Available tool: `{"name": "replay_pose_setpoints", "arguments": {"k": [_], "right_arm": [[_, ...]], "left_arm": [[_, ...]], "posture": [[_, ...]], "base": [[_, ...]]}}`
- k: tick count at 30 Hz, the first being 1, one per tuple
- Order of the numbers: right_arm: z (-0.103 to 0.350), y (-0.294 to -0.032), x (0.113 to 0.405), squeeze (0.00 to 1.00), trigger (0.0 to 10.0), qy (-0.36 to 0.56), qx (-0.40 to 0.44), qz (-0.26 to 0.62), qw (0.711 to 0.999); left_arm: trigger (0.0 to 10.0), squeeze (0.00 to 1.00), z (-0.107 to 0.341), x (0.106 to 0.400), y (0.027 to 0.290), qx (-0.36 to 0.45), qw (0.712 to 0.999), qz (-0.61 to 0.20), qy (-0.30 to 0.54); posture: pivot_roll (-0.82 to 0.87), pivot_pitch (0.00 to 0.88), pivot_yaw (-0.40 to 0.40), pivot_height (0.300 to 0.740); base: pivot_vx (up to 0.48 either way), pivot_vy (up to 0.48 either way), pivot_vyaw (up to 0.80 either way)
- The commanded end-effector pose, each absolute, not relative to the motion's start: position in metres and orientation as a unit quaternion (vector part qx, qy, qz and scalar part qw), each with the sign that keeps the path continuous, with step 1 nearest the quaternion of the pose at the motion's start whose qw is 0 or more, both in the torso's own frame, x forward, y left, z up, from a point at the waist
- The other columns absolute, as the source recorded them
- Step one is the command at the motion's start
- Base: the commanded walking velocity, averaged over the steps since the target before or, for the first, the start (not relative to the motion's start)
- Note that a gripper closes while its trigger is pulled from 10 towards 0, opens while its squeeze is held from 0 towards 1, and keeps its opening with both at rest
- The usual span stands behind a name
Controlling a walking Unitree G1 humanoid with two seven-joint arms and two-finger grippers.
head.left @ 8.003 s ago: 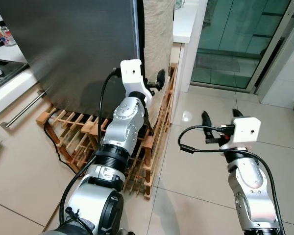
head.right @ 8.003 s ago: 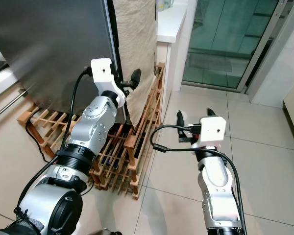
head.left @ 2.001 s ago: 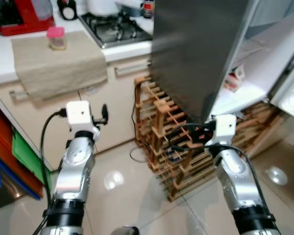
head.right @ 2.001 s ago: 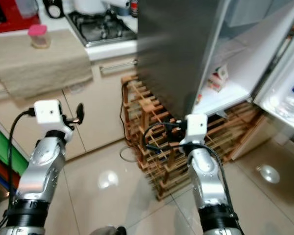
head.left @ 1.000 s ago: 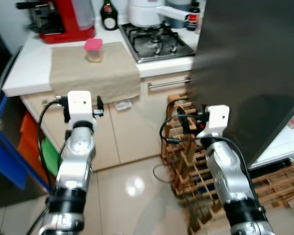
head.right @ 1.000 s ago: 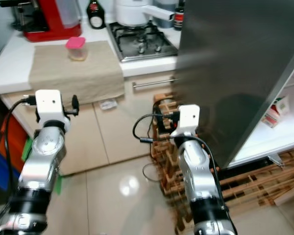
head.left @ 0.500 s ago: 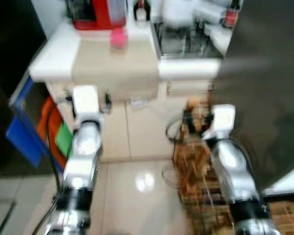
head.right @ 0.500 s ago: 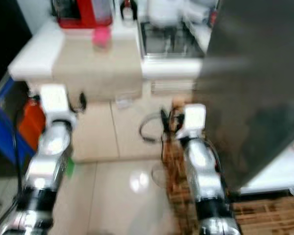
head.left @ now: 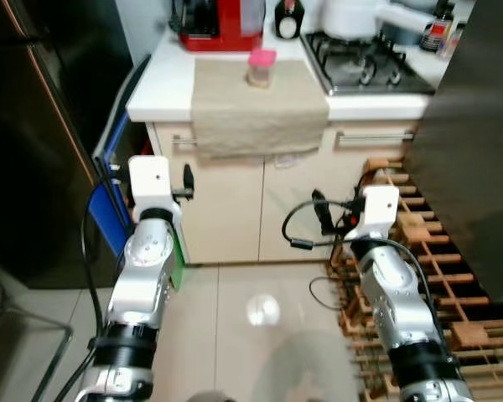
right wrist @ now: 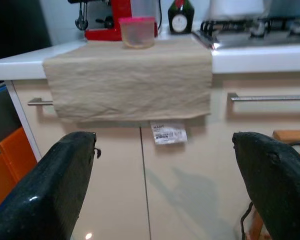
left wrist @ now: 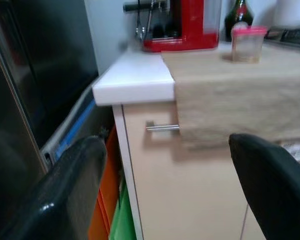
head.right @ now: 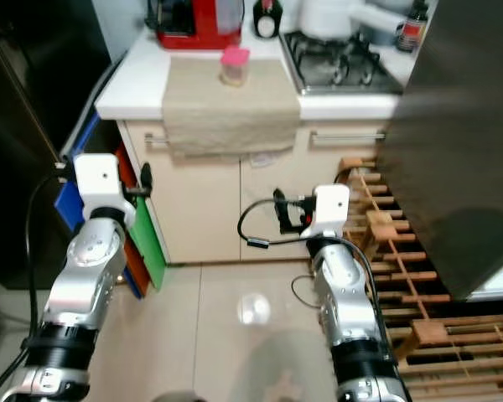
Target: Restocking fridge
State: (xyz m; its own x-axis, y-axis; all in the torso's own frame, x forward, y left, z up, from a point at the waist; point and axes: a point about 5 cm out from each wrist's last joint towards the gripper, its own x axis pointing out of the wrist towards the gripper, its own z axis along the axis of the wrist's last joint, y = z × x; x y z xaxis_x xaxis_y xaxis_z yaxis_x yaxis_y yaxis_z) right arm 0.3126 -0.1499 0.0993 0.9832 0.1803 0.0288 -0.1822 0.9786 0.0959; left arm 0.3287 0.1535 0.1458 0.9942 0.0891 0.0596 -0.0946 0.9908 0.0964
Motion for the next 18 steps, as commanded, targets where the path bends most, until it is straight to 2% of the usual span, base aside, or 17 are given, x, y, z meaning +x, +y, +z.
{"name": "replay_pose_setpoints", "arguments": {"k": [1, 7, 18], "right_arm": [[0.106, -0.144, 0.315, 0.0, 10.0, -0.024, 0.047, 0.097, 0.994], [0.121, -0.145, 0.318, 0.0, 10.0, -0.061, 0.037, 0.083, 0.994], [0.124, -0.144, 0.32, 0.0, 10.0, -0.067, 0.036, 0.081, 0.994]], "left_arm": [[10.0, 0.0, 0.148, 0.329, 0.158, 0.05, 0.997, 0.051, -0.033], [10.0, 0.0, 0.156, 0.328, 0.159, 0.041, 0.996, 0.054, -0.061], [10.0, 0.0, 0.151, 0.329, 0.155, 0.049, 0.997, 0.037, -0.049]], "posture": [[-0.03, 0.0, 0.026, 0.74], [-0.03, 0.0, 0.026, 0.74], [-0.03, 0.0, 0.022, 0.74]], "base": [[0.0, 0.0, 0.0], [0.48, 0.0, 0.0], [0.48, 0.0, 0.0]]}}
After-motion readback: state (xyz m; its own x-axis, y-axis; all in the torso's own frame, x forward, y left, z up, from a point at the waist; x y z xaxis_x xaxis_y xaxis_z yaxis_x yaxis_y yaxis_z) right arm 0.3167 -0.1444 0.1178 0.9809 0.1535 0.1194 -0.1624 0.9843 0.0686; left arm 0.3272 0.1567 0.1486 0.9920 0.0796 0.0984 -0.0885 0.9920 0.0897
